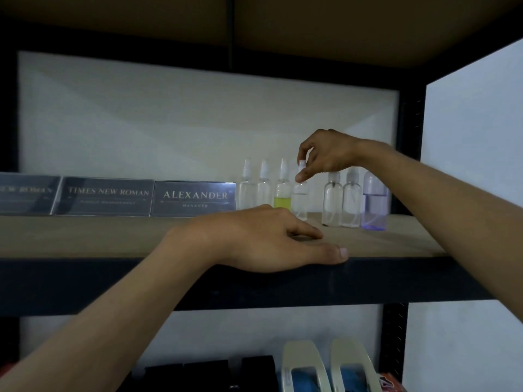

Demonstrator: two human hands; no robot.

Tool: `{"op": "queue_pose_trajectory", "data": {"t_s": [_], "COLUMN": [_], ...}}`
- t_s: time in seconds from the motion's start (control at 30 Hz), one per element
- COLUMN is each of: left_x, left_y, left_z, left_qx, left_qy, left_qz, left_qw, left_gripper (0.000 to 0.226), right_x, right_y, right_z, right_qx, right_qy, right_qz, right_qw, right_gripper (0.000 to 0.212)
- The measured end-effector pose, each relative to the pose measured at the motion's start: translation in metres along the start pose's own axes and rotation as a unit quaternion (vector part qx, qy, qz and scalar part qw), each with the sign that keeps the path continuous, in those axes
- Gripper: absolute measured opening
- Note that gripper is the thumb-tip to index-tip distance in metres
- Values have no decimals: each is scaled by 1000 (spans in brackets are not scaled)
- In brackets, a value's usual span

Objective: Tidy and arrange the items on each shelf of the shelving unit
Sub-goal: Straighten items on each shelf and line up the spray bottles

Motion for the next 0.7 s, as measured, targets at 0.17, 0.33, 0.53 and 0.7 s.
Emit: {"op": "queue_pose_trajectory", "data": {"t_s": [0.17, 0.33, 0.53, 0.7], "left_x": [1, 0, 2, 6], "left_y": [1, 1, 0, 1], "left_z": [1, 1, 1, -4], "left_qx": [-3, -4, 8, 10], "left_qy": [0, -3, -4, -1], "left_qz": [1, 3, 3, 8], "left_qw": [1000, 1000, 1000, 1000], "left_gripper": [85, 85, 87, 93], "right_x": [-2, -14, -41, -41], "right_y": [2, -17, -21, -19], "right_z": [-1, -8, -25, -22], "right_qx": [15, 58, -34, -56], "right_qy": [5, 6, 24, 13], "right_qz": [5, -8, 113, 81], "right_qw": [1000, 998, 993, 995], "right_gripper": [47, 57, 60, 51]}}
Point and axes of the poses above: each hand's wrist, its own x-axis towards the middle knuckle, its own y-axis out of the palm, z = x × y, the point moved 9 cm from there along x, towards the middle knuckle, and after that the axes turned 5 degrees about y, right-handed, at the moved point
